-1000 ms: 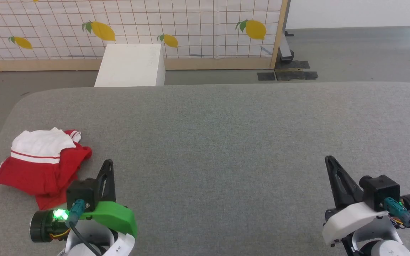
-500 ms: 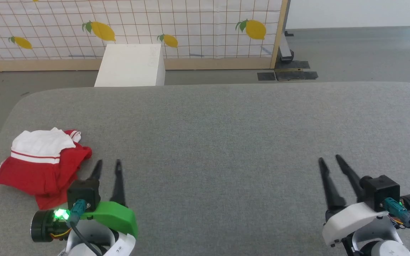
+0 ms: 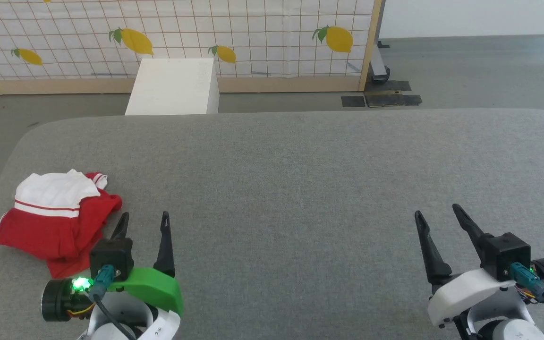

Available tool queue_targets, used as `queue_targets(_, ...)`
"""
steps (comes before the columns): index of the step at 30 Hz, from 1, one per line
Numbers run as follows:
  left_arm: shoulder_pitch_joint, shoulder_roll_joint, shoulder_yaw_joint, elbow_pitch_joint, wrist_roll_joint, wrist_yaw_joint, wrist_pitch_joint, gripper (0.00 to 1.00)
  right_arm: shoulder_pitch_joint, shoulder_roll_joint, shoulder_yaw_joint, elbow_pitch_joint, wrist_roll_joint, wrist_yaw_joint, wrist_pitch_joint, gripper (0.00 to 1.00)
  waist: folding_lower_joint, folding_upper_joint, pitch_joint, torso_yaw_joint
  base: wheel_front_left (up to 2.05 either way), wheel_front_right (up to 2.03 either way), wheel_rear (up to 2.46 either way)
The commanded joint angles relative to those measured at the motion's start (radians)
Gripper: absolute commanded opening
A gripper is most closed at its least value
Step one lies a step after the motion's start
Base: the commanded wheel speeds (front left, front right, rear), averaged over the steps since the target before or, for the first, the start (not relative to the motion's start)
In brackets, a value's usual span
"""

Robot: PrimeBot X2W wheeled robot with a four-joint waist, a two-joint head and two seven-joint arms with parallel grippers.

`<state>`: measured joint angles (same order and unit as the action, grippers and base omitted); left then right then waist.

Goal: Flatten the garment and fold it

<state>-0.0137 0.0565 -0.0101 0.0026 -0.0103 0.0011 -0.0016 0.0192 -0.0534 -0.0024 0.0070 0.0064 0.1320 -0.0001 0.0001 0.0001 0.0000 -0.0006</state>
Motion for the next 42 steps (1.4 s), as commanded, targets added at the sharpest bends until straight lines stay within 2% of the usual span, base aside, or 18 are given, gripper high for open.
queue_targets(1, 0.002, 0.001, 0.0, 0.002, -0.001, 0.0, -0.003, 1.0, -0.003, -0.002, 0.001, -0.003, -0.003, 0.0, -0.002, 1.0, -0.0001, -0.0001, 0.0, 0.0, 0.0, 0.0, 0.0)
queue_targets(42, 0.007, 0.019, -0.025, 0.006, -0.021, -0.002, 0.012, 1.0, -0.017, -0.001, -0.005, -0.016, 0.033, -0.001, -0.009, 1.0, -0.0001, -0.0001, 0.005, 0.002, 0.0, 0.0, 0.0)
